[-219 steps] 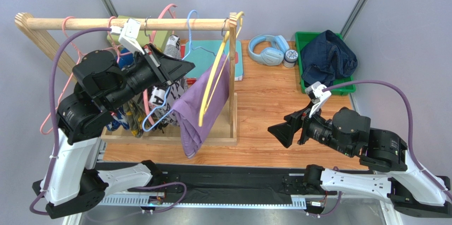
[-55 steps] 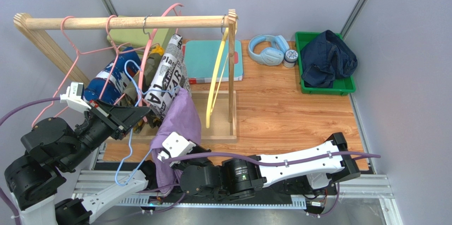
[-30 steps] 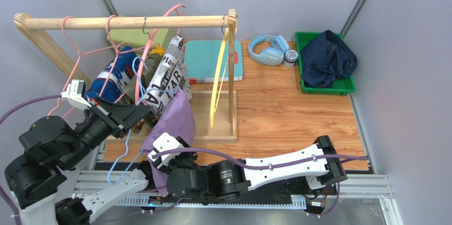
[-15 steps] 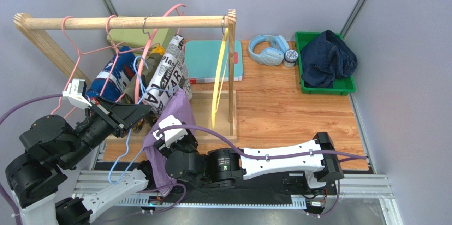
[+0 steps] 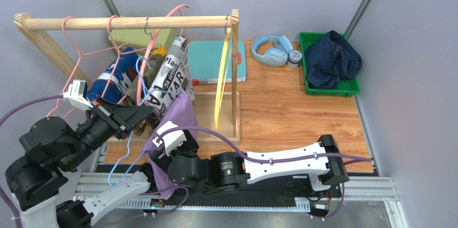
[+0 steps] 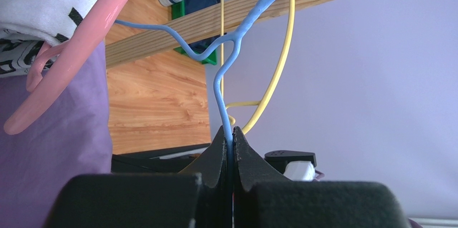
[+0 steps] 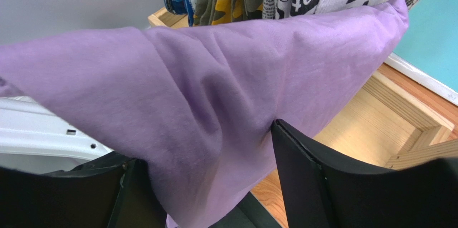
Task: Remove the trousers from the hanger
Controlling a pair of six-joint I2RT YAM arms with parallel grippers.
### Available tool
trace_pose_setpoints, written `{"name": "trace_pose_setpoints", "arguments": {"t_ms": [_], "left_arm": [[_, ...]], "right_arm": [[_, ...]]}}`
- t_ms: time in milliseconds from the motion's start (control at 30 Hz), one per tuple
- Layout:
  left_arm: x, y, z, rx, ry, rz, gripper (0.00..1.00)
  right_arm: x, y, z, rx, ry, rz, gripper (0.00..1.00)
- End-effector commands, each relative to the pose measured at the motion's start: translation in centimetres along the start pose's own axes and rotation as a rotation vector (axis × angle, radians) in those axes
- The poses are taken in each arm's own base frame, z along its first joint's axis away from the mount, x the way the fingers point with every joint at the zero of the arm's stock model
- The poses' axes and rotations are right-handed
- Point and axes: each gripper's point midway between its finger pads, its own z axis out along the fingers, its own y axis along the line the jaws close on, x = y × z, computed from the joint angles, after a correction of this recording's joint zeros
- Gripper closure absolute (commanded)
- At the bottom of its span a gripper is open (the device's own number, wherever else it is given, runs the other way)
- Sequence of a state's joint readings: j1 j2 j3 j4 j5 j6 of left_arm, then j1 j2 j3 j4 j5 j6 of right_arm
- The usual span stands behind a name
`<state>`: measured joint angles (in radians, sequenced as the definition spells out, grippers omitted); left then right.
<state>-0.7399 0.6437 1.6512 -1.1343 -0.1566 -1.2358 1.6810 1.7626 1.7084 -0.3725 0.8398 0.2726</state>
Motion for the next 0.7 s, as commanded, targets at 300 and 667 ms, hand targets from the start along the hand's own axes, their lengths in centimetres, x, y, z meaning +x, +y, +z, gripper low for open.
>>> {"name": "trace_pose_setpoints", "arguments": {"t_ms": [300, 667], "left_arm": [[-1.8, -4.6, -1.2, 0.173, -0.053, -0.028, 1.00], [-1.9, -4.8, -1.4, 0.179, -0.054, -0.025, 1.00]], "right_arm": [[-1.3, -6.0, -1.4, 0.143, -0.025, 0.036, 0.38], [0.0, -5.8, -2.0, 0.051, 0.018, -0.054, 0.29]]}}
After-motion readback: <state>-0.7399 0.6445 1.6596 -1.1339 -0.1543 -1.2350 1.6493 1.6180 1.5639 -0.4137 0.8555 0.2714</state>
